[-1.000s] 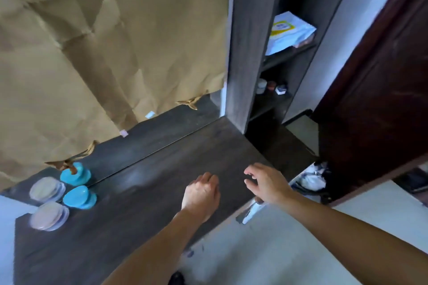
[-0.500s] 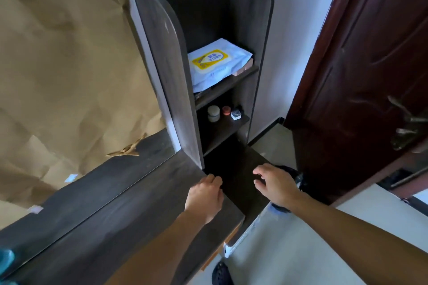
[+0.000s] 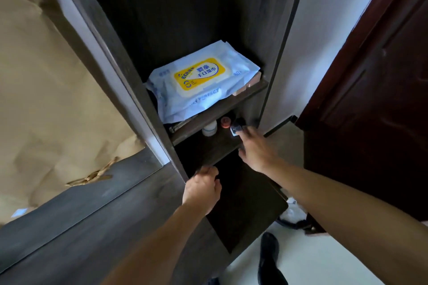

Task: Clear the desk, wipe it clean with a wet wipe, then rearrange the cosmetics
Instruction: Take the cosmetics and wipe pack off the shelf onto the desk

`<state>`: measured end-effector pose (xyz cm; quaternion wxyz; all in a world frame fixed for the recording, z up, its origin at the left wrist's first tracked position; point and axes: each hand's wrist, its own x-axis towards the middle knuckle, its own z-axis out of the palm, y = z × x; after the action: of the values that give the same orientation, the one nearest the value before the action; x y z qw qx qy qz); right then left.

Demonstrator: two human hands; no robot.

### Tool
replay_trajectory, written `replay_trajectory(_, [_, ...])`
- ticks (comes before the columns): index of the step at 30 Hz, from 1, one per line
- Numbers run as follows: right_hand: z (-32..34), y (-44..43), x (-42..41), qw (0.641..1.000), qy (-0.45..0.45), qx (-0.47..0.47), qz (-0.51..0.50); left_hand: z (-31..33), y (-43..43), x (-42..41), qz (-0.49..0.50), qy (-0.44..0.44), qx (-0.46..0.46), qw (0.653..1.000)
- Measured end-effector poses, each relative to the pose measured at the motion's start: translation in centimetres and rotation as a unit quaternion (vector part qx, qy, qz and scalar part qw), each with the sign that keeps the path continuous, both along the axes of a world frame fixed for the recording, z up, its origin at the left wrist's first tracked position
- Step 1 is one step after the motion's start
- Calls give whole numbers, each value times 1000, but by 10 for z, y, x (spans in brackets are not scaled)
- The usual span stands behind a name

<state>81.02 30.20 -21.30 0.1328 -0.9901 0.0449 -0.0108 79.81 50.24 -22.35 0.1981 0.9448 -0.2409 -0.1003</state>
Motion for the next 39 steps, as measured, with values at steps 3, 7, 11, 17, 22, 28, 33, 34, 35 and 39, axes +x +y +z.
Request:
replay_trajectory(3, [-10, -8, 36, 999, 14, -14, 43, -4, -13, 9, 58, 8, -3, 998])
replay_trajectory(7, [-29, -23, 61, 995, 55, -32, 82, -8, -34, 28, 122, -10, 6, 992])
replay_trajectory(11, [-42, -37, 64, 992, 19, -25, 125, -15, -63, 54, 177, -44, 17, 983])
replay_trajectory(17, [-46, -62, 50, 981, -5, 24, 192, -26, -109, 95, 277, -40, -7, 960])
replay_trajectory(22, [-60, -95, 24, 973, -25, 87, 210, -43, -135, 115, 322, -60, -15, 945])
replay_trajectory(28, [-73, -125, 10, 980, -12, 107, 166, -54, -139, 110, 317, -87, -23, 944])
replay_trajectory(33, [-69, -127, 2, 981, 11, 119, 152, -42, -130, 90, 304, -55, -57, 949])
replay_trajectory(34, [-67, -125, 0, 980, 12, 117, 159, -38, -127, 83, 305, -55, -60, 949])
replay_trajectory(35, [-63, -122, -2, 980, 10, 113, 166, -35, -123, 75, 303, -58, -64, 949])
replay_trajectory(39, [-44, -99, -11, 977, 2, 102, 187, -24, -95, 30, 280, -96, -79, 952])
